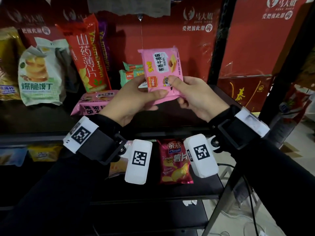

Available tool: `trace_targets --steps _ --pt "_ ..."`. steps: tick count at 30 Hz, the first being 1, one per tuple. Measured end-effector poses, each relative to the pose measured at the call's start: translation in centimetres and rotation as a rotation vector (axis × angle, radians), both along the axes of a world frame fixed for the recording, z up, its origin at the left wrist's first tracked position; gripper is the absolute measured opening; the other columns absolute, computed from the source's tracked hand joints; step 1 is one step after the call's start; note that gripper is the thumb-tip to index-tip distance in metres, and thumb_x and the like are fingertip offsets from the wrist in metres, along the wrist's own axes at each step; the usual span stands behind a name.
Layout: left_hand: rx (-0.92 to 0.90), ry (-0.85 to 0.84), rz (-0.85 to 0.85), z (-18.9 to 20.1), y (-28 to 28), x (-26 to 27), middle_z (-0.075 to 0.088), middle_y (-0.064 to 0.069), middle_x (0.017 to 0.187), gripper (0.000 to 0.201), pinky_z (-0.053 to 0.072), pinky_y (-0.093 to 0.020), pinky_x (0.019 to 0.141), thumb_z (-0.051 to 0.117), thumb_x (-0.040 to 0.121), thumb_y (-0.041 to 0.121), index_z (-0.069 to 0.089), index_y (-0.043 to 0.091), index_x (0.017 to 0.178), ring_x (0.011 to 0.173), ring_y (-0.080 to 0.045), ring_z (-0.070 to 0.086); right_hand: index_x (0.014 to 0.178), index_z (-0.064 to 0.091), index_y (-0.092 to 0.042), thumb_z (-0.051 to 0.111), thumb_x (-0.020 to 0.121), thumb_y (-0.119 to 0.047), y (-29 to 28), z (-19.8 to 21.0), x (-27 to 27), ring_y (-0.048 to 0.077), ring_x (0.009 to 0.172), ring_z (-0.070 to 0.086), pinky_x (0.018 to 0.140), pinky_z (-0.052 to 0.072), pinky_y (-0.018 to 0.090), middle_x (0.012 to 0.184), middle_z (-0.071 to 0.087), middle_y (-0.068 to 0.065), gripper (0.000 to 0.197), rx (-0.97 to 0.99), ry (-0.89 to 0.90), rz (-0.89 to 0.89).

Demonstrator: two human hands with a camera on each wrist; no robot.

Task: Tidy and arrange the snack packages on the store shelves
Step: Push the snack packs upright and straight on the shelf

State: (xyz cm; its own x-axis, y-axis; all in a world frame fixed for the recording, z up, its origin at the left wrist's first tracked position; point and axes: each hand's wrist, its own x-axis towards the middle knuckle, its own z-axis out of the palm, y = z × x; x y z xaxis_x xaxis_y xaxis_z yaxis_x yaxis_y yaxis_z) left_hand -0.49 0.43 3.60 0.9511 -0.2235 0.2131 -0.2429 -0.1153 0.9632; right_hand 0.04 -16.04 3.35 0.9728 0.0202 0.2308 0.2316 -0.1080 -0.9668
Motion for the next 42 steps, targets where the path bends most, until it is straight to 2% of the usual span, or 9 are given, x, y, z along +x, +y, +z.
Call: trace_targets --steps 4,8,14,18,23,26,29,36,42 --pt "-0.053 -0.005 0.098 -0.2 0.0 -0.1 0.071 -0.003 0.101 0.064 0.050 -0.016 0.052 0.078 0.075 0.011 0.050 0.017 0.132 0.068 -0.003 0.069 0.110 0.060 -0.015 0.060 0.089 -0.045 -0.6 -0.1 -0.2 0.009 0.052 0.061 0.051 0.050 0.021 0.072 0.066 -0.006 0.037 0.024 0.105 0.147" --pt "-0.100 -0.041 0.122 -0.3 -0.1 -0.5 0.070 -0.002 0.106 0.081 0.051 -0.016 0.052 0.080 0.072 0.014 0.038 0.016 0.141 0.070 -0.003 0.070 0.097 0.062 -0.016 0.060 0.091 -0.038 -0.8 -0.5 -0.3 0.003 0.044 0.042 0.046 0.038 0.017 0.065 0.054 -0.008 0.023 -0.021 0.108 0.145" --pt "0.274 -0.219 0.019 0.6 1.0 -0.6 0.022 0.008 0.158 0.123 0.040 -0.028 0.107 0.084 0.064 0.028 -0.001 0.038 0.152 0.135 0.000 0.033 0.067 0.055 -0.023 0.060 0.091 -0.032 -1.4 0.3 -0.5 0.002 0.036 0.025 0.042 0.024 0.013 0.045 0.036 -0.012 0.027 0.407 0.260 0.212" --pt "0.484 -0.466 0.105 1.2 0.4 -0.3 0.034 -0.004 0.152 0.088 0.018 -0.040 0.120 0.080 0.075 0.012 0.033 0.029 0.147 0.146 -0.024 0.019 0.060 0.056 -0.023 0.055 0.092 -0.037 -1.8 0.8 -0.9 0.003 0.034 0.031 0.042 0.027 0.011 0.043 0.037 -0.012 0.035 0.532 0.388 0.390" --pt "0.225 -0.432 0.205 1.5 -0.4 0.2 0.068 0.008 0.104 0.031 0.047 -0.017 0.086 0.073 0.083 0.030 0.066 0.016 0.109 0.099 -0.008 0.063 0.097 0.058 -0.021 0.052 0.084 -0.062 -2.0 1.3 -1.4 0.006 0.058 0.043 0.058 0.038 0.020 0.065 0.049 -0.009 0.044 0.235 0.212 0.258" --pt "0.006 -0.249 0.070 1.6 -0.5 0.3 0.075 0.005 0.097 0.023 0.055 -0.023 0.080 0.067 0.087 0.035 0.066 0.019 0.104 0.090 -0.009 0.071 0.130 0.051 -0.031 0.063 0.085 -0.048 -1.6 1.1 -1.4 0.005 0.088 0.054 0.086 0.040 0.032 0.096 0.062 -0.014 0.049 0.067 0.014 0.097" --pt "-0.184 -0.195 0.004 1.5 -1.0 0.3 0.074 0.002 0.101 0.022 0.056 -0.027 0.080 0.063 0.090 0.028 0.060 0.017 0.109 0.093 -0.013 0.071 0.123 0.056 -0.023 0.060 0.092 -0.022 -0.6 1.1 -1.5 0.010 0.104 0.061 0.107 0.037 0.043 0.111 0.068 -0.005 0.031 0.159 -0.048 0.168" --pt "-0.530 -0.044 0.030 0.9 -2.2 0.1 0.073 -0.004 0.076 0.004 0.059 -0.031 0.065 0.059 0.092 0.006 0.062 0.008 0.091 0.068 -0.017 0.070 0.126 0.053 0.002 0.055 0.090 0.002 0.3 0.8 -1.3 0.021 0.097 0.063 0.096 0.051 0.037 0.116 0.064 0.016 0.036 0.349 -0.113 0.162" --pt "-0.658 0.113 -0.012 1.2 -2.0 0.3 0.068 -0.019 0.112 0.025 0.056 -0.045 0.087 0.056 0.095 0.015 0.061 0.002 0.115 0.098 -0.030 0.069 0.119 0.059 -0.010 0.064 0.087 -0.018 -0.4 0.6 -1.3 0.016 0.091 0.071 0.076 0.058 0.030 0.105 0.073 0.004 0.033 0.211 -0.016 0.218"
